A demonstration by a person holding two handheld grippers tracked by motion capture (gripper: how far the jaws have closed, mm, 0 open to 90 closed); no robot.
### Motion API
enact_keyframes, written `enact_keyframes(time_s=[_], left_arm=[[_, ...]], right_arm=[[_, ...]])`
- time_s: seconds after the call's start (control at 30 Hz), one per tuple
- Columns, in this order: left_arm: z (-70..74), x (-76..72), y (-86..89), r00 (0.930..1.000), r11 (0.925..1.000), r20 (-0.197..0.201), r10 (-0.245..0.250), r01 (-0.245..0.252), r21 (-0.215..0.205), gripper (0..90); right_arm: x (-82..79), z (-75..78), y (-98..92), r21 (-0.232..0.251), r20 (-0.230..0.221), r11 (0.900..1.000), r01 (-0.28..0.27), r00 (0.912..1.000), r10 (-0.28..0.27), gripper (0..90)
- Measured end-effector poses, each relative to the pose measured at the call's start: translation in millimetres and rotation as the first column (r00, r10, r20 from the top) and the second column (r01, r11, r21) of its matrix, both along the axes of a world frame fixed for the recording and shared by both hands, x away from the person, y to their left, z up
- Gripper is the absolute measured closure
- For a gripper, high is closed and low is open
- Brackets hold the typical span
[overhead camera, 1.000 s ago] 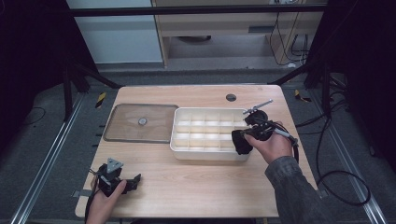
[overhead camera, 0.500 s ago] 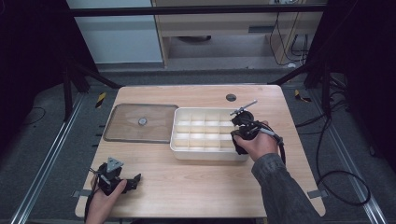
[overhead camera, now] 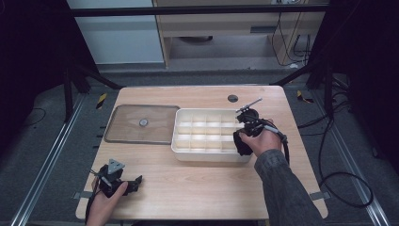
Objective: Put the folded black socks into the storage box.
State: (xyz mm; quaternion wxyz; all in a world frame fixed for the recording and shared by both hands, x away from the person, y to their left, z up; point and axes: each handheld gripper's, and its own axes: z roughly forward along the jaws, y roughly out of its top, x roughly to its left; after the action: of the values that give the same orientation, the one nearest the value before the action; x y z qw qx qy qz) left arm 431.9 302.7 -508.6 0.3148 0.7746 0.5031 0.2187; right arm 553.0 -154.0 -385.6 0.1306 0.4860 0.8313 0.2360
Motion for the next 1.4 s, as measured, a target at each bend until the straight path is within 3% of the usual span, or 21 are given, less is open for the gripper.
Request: enact_keyframes(time_s=[0.6, 0.97, 1.4], left_arm=[[0.0, -0.3, -0.3, 1.0000, 1.0000, 0.000, -0.002, 0.002, 0.000, 0.0], [-0.1, -0.5, -0.5, 1.0000, 1.0000, 0.000, -0.003, 0.003, -0.001, 0.0], [-0.2, -0.5, -1.1, 1.0000, 1.0000, 0.002, -0.006, 0.006, -0.002, 0.0]], right_arm=[[-0.4, -7.2, -6.5, -0.013, -0.008, 1.000, 0.008, 0.9999, -0.008, 90.0], [-2.3, 1.5, -14.7, -0.015, 0.018, 1.000, 0.022, 0.9996, -0.022, 90.0], [-8.5, -22.4, -20.5, -0.050, -0.018, 0.999, 0.019, 0.9996, -0.020, 90.0]])
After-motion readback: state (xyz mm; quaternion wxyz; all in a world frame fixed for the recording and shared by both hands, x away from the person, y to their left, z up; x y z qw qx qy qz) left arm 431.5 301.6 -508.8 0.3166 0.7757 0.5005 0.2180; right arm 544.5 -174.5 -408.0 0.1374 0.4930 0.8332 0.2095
